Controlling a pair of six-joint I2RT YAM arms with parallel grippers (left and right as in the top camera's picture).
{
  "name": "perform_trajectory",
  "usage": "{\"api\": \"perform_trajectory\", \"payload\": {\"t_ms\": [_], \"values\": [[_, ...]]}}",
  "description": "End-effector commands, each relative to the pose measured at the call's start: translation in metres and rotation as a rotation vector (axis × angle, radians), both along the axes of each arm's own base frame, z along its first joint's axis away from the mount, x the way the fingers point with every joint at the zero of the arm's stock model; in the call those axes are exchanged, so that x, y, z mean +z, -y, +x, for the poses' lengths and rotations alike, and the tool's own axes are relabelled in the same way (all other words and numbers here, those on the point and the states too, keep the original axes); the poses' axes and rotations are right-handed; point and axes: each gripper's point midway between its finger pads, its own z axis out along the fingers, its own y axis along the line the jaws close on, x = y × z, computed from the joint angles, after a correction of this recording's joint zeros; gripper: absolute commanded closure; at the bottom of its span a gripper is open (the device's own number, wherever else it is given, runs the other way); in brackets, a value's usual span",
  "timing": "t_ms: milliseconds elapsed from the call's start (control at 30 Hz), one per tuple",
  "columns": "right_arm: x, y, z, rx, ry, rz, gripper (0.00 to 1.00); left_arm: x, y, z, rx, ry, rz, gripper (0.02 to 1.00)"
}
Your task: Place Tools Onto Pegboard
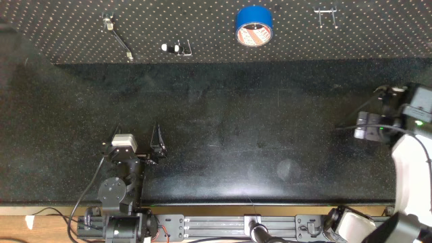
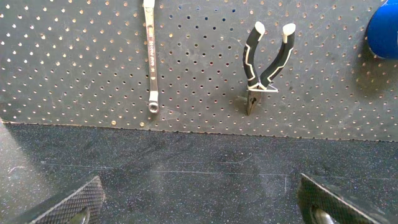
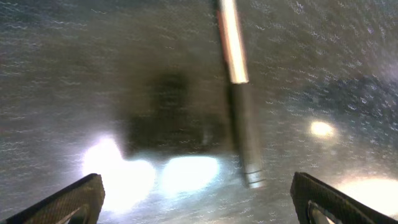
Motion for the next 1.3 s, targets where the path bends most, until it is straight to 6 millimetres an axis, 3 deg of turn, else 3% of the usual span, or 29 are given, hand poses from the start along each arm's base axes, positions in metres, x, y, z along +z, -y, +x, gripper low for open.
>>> {"api": "perform_trajectory", "payload": {"t_ms": [33, 100, 333, 400, 433, 500, 533, 633, 667, 700, 733, 767, 833, 867, 933, 967, 1033, 1100, 1200, 1233, 1267, 1300], "values": [[-0.022, 0.023, 0.004, 0.076, 0.056, 0.113, 0.025, -0.001, 0.000, 0.000, -0.002, 0.000, 0.009, 0.020], [-0.043, 0.029, 0.004, 0.126, 0.015, 0.116, 0.025, -0.001, 0.000, 0.000, -0.002, 0.000, 0.009, 0.023], [-0.063, 0.030, 0.005, 0.137, -0.017, 0.137, 0.051, -0.001, 0.000, 0.000, -0.002, 0.000, 0.009, 0.023], [-0.072, 0.031, 0.001, 0.137, -0.049, 0.140, 0.202, -0.001, 0.000, 0.000, -0.002, 0.000, 0.009, 0.023], [-0.074, 0.030, 0.000, 0.137, -0.054, 0.145, 0.375, -0.001, 0.000, 0.000, -0.002, 0.000, 0.008, 0.023], [-0.078, 0.028, -0.003, 0.135, -0.072, 0.159, 0.814, -0.001, 0.000, 0.000, -0.002, 0.000, 0.009, 0.023], [-0.082, 0.030, -0.011, 0.124, -0.117, 0.151, 0.923, -0.001, 0.000, 0.000, -0.002, 0.000, 0.009, 0.023], [-0.083, 0.032, -0.024, 0.103, -0.178, 0.133, 0.923, -0.001, 0.000, 0.000, -0.002, 0.000, 0.008, 0.023], [-0.071, 0.030, -0.016, 0.075, -0.122, 0.139, 0.925, -0.001, 0.000, 0.000, -0.002, 0.000, 0.009, 0.023], [-0.045, 0.021, 0.002, 0.042, 0.007, 0.171, 0.925, -0.001, 0.000, 0.000, -0.002, 0.000, 0.009, 0.023], [-0.003, 0.004, 0.027, 0.016, 0.186, 0.208, 0.925, -0.001, 0.000, 0.000, -0.002, 0.000, 0.008, 0.023], [0.055, -0.029, 0.058, 0.097, 0.386, 0.180, 0.928, -0.001, 0.000, 0.000, -0.002, 0.000, 0.009, 0.023], [0.139, -0.096, 0.094, 0.257, 0.686, 0.167, 0.925, -0.001, 0.000, 0.000, -0.002, 0.000, 0.008, 0.023], [0.164, -0.122, 0.103, 0.329, 0.782, 0.175, 0.925, -0.001, 0.000, 0.000, -0.002, 0.000, 0.008, 0.023], [0.179, -0.156, 0.113, 0.430, 0.849, 0.196, 0.928, -0.001, 0.000, 0.000, -0.002, 0.000, 0.009, 0.023], [0.175, -0.164, 0.115, 0.449, 0.837, 0.209, 0.925, -0.001, 0.000, 0.000, -0.002, 0.000, 0.009, 0.023], [0.149, -0.179, 0.122, 0.475, 0.763, 0.246, 0.928, -0.001, 0.000, 0.000, -0.002, 0.000, 0.009, 0.023], [0.123, -0.172, 0.130, 0.438, 0.694, 0.236, 0.928, -0.001, 0.000, 0.000, -0.002, 0.000, 0.009, 0.023], [0.111, -0.169, 0.133, 0.426, 0.662, 0.239, 0.925, -0.001, 0.000, 0.000, -0.002, 0.000, 0.009, 0.023], [0.108, -0.169, 0.133, 0.425, 0.656, 0.240, 0.614, -0.001, 0.000, 0.000, -0.002, 0.000, 0.008, 0.023], [0.101, -0.165, 0.130, 0.412, 0.625, 0.218, 0.007, -0.001, 0.000, 0.000, -0.002, 0.000, 0.009, 0.023], [0.097, -0.161, 0.128, 0.397, 0.605, 0.205, 0.016, -0.001, 0.000, 0.000, -0.002, 0.000, 0.009, 0.023]]}}
